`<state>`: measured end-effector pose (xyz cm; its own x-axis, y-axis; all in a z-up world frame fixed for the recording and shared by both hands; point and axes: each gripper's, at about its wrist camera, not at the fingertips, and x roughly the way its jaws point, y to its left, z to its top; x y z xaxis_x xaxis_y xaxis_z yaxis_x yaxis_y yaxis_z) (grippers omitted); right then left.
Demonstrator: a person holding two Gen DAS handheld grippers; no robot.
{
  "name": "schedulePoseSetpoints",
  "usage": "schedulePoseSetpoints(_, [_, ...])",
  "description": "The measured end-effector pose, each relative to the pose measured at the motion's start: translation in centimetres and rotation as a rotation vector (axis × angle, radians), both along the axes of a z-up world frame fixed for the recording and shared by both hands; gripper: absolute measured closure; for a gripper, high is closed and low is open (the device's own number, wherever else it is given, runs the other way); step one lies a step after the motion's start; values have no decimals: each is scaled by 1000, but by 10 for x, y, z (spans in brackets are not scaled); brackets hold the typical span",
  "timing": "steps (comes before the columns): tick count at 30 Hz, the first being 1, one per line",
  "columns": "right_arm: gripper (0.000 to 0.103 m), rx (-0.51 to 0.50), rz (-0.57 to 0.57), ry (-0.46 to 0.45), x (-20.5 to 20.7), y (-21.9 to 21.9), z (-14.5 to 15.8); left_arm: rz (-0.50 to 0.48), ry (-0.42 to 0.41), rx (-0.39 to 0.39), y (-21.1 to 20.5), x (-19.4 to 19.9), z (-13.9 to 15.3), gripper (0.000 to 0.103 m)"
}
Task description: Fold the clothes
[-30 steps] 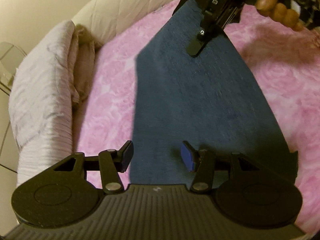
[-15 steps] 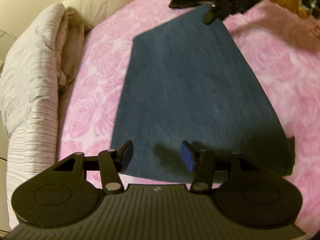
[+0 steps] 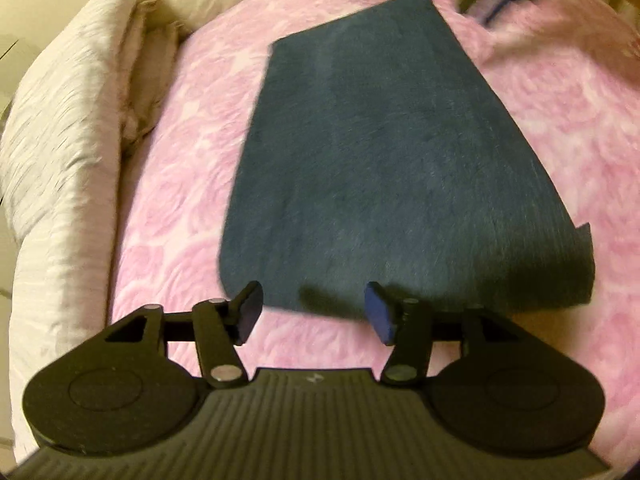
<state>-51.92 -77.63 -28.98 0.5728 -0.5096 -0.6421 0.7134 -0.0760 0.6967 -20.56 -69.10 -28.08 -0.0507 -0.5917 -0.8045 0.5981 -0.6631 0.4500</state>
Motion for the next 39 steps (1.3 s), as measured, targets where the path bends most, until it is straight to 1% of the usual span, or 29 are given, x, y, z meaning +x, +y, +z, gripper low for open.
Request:
schedulePoseSetpoints(2, [31,56,56,-73,18,20,-11,40,22,5,4,10,4,46])
schedulePoseSetpoints(4, [23,115,123,-153,40,41,-26,72,40,16,6,17,4,46])
schedulePoseSetpoints(7, [22,127,209,-162,79,60,-45,99,59,23,9,23,0,46])
schedulePoseSetpoints(10, [22,137,196,-168,107,70,-67,103,74,31,16,23,-5,46])
schedulePoseSetpoints(13, [19,107,154,-188,124,70,-70,85,77,25,30,23,-8,46])
schedulePoseSetpoints(16, [18,104,130,-175,142,62,-73,84,76,28,42,26,-8,46])
schedulePoseSetpoints(19, [18,113,109,-137,151,55,-75,79,64,32,55,29,-6,46])
schedulePoseSetpoints(20, [22,123,99,-130,153,54,-75,77,60,33,59,30,-5,46])
schedulePoseSetpoints(21, [31,136,93,-110,153,52,-73,77,59,35,61,32,-5,46])
schedulePoseSetpoints(22, [53,150,90,-82,149,52,-71,78,58,35,63,33,-4,46])
schedulePoseSetpoints(23, [64,161,92,-92,145,51,-73,78,58,36,66,34,-3,46])
schedulePoseSetpoints(24, [67,172,94,-102,140,50,-75,78,57,37,67,34,-2,46])
schedulePoseSetpoints(25, [73,182,98,-111,136,49,-77,76,57,37,69,34,-1,46])
schedulePoseSetpoints(26, [77,184,117,-111,133,48,-75,73,58,34,70,34,1,46])
schedulePoseSetpoints(29, [82,195,168,-99,118,50,-61,63,72,24,74,32,7,46])
schedulePoseSetpoints(33, [83,209,238,-83,97,54,-44,45,95,27,83,23,14,46])
schedulePoseSetpoints(34, [83,219,266,-74,86,58,-40,39,103,29,85,21,16,46])
schedulePoseSetpoints(37, [83,263,406,-25,50,67,-27,14,122,45,94,9,19,46])
schedulePoseSetpoints(39, [83,290,513,61,28,70,-20,-6,129,60,100,0,18,46])
